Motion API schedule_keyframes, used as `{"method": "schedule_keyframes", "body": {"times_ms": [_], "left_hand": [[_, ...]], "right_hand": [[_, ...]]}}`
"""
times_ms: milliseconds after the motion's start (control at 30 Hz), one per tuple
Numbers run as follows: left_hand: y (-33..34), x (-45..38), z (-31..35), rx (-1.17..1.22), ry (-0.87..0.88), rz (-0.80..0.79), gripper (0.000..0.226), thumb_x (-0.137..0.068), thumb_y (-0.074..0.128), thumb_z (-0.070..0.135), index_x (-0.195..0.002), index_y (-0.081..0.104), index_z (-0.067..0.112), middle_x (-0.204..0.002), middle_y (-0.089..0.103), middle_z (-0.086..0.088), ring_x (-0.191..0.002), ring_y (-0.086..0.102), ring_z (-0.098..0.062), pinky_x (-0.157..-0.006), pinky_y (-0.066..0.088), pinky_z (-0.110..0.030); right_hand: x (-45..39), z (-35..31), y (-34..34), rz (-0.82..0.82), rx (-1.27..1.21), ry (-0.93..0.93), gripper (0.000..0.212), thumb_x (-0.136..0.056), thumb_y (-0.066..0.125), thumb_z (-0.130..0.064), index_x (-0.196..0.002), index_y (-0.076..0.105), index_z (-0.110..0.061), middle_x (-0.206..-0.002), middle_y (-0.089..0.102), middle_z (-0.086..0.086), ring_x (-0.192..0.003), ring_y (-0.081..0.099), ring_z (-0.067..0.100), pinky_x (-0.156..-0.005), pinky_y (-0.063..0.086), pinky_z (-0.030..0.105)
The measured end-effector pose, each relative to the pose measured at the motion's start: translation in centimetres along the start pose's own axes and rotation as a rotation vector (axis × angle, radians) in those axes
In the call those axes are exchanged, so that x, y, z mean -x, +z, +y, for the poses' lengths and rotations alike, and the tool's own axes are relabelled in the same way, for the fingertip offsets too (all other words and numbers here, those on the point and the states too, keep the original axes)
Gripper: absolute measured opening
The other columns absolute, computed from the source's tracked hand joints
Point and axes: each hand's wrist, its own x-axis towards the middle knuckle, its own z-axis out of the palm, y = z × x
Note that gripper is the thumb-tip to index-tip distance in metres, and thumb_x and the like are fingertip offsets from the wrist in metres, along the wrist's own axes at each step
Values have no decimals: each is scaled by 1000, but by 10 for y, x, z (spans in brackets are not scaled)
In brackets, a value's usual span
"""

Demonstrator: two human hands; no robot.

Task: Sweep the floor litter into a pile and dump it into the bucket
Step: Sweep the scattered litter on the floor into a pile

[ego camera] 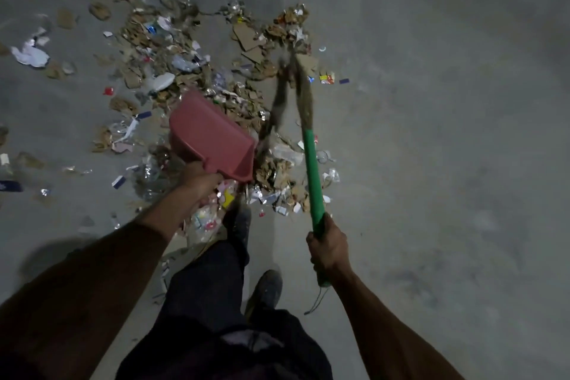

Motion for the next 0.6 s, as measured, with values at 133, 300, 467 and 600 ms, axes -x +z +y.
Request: {"method": "schedule_keyframes", "body": {"times_ms": [133, 300, 467, 600], "left_hand": [[17, 31, -17, -26, 31, -13, 16, -87, 63, 8, -103, 62, 6, -80, 60, -12, -57, 53, -21, -43, 41, -22], [34, 66, -55, -55, 1, -43, 20, -84, 61, 9, -102, 63, 1, -78, 60, -16, -50, 48, -19, -43, 38, -23], [46, 92, -85, -22, -24, -45, 16, -87, 57, 4, -102, 60, -1, -71, 55, -12, -46, 47, -15, -33, 32, -19], [55, 113, -97, -12, -6, -18, 9, -91, 54, 1, -100, 56, 1, -69, 49, -11, -45, 42, -16, -30, 29, -15]], "right_hand": [[33, 59, -11, 49, -111, 187, 19, -92, 54, -11, -108, 45, -14, -87, 63, 14, -58, 64, 29, -49, 58, 39], [58, 119, -19, 33, -155, 363, 22, -92, 55, -10, -112, 50, -4, -94, 63, 17, -58, 64, 27, -52, 58, 37], [57, 131, 2, -107, -4, 300, 29, -84, 57, -13, -111, 53, -2, -98, 65, 18, -70, 70, 33, -63, 61, 44], [54, 110, 16, -211, 77, 141, 25, -88, 57, -14, -112, 51, -8, -99, 63, 13, -73, 70, 29, -62, 62, 40]]}}
